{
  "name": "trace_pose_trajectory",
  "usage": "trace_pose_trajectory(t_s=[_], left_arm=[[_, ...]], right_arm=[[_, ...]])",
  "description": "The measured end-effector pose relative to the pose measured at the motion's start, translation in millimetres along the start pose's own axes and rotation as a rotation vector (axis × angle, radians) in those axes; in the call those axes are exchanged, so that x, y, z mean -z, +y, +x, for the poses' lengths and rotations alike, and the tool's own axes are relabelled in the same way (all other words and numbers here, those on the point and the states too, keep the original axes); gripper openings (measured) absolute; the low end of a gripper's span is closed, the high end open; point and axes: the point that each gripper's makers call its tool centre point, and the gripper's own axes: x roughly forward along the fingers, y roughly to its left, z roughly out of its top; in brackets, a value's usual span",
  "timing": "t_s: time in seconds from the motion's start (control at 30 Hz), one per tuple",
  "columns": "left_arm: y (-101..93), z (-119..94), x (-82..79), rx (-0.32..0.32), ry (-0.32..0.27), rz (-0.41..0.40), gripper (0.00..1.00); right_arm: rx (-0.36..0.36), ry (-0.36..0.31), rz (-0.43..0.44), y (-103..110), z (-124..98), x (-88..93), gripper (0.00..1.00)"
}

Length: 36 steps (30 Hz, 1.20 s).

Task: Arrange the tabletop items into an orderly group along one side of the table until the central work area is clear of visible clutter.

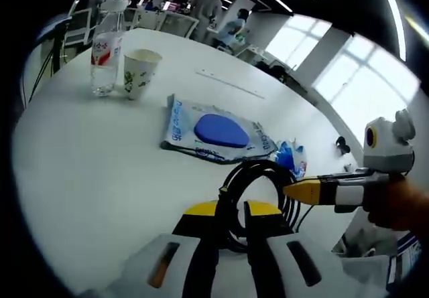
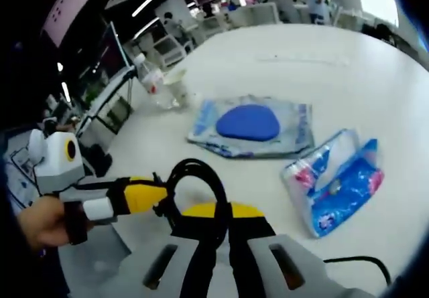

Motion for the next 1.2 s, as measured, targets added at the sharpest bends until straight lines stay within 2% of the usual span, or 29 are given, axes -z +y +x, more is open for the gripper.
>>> trace_pose_trajectory(t_s=[0.73,1.2], left_arm=[[8.0,8,34.5,-0.021,0.068,0.023,0.11],[9.9,9,44.9,-0.028,0.086,0.019,0.12]], right_arm=[[0.036,0.043,-0.003,-7,12,29.5,0.01],[0.054,0.05,0.023,-10,17,40.0,0.03]])
